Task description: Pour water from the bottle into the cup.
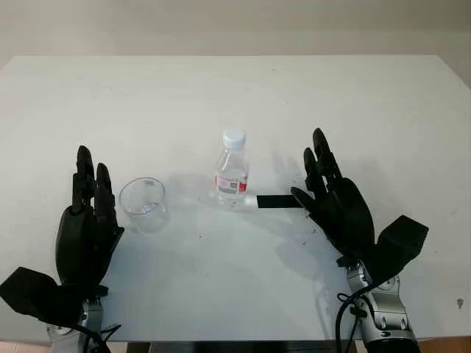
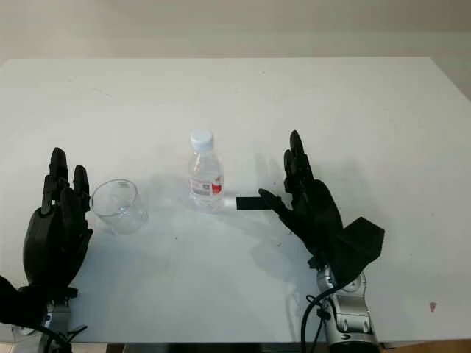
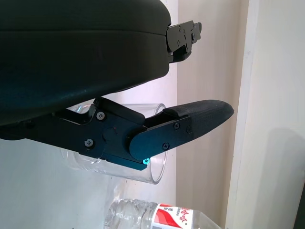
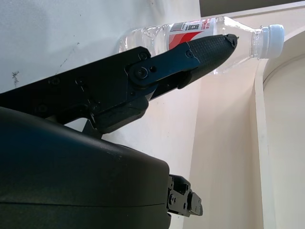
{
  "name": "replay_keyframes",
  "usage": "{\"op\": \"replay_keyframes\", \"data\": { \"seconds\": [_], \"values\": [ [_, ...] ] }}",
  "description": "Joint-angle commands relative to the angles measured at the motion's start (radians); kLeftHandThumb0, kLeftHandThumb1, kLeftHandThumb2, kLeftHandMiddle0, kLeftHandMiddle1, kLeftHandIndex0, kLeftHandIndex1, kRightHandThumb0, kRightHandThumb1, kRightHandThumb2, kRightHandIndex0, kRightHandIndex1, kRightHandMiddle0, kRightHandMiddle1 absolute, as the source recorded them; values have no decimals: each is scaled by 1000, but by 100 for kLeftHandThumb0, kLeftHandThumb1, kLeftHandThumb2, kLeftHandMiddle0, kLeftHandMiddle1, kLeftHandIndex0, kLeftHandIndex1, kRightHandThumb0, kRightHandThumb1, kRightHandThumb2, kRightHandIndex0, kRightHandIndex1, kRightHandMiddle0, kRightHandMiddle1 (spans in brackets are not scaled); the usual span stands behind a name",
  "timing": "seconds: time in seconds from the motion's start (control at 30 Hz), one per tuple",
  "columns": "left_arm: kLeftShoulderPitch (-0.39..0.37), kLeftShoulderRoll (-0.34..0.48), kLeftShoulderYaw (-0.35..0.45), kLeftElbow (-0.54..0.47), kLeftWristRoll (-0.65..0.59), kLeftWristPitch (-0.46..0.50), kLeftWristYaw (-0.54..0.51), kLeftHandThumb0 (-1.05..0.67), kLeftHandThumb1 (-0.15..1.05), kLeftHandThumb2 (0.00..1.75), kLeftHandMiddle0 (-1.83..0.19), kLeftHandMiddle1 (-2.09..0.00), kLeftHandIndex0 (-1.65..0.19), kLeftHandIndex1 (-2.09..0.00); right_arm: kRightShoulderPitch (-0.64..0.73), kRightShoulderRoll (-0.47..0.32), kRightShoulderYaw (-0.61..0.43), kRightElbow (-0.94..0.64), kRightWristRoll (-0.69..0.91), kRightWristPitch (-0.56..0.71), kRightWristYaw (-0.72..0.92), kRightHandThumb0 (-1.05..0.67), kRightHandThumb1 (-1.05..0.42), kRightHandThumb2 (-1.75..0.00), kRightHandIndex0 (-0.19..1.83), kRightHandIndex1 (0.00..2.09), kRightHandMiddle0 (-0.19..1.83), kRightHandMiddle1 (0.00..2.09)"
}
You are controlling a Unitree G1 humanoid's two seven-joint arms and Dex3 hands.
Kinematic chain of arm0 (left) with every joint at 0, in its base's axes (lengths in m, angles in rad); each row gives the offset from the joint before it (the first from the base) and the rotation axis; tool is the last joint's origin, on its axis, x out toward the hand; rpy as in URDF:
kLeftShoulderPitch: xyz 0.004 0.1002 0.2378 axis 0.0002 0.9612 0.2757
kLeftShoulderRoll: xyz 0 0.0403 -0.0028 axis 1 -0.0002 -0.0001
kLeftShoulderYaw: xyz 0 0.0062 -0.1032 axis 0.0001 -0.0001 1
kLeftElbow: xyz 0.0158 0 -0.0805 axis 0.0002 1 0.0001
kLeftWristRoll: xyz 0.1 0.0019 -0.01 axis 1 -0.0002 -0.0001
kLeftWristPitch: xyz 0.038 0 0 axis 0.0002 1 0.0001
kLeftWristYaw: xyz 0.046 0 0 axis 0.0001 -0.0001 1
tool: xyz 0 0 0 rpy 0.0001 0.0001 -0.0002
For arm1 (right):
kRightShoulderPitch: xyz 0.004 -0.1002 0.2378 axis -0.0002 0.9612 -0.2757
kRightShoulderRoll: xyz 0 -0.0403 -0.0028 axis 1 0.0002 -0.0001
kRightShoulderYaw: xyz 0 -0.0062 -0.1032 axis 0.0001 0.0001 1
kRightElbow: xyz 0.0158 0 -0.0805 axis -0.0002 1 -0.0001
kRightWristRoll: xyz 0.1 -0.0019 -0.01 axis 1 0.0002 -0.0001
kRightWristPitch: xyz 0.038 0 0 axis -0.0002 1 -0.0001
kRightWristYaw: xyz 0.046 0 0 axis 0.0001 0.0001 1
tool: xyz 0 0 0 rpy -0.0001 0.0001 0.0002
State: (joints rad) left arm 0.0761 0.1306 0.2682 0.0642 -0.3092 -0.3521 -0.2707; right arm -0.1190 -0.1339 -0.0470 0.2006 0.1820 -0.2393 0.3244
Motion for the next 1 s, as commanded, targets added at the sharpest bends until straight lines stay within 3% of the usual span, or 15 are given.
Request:
{"op": "replay_keyframes", "data": {
  "seconds": [0.0, 0.37, 0.53, 0.97],
  "values": [
    [34, -13, -1, 30, -5, 5, -3, -73, 105, 71, 19, 0, 19, 0, -10, 7, 0, 4, -1, -9, 0, -91, -100, -5, -19, 0, -19, 0],
    [-1, 2, 18, 62, 2, -5, 5, -72, 105, 73, 19, 0, 19, 0, -106, 1, 26, 103, -45, -24, 16, -93, -100, -6, -19, 0, -19, 0],
    [-8, 1, 25, 78, -10, -15, -6, -71, 105, 73, 19, 0, 19, 0, -202, -2, 67, 177, -63, -56, 97, -97, -100, -5, -19, 0, -19, 0],
    [-34, -2, 21, 89, 0, -20, 6, -71, 105, 73, 19, 0, 19, 0, -411, 83, 150, 418, -114, -93, 168, -102, -94, -4, -19, 0, -19, 0]
  ]
}}
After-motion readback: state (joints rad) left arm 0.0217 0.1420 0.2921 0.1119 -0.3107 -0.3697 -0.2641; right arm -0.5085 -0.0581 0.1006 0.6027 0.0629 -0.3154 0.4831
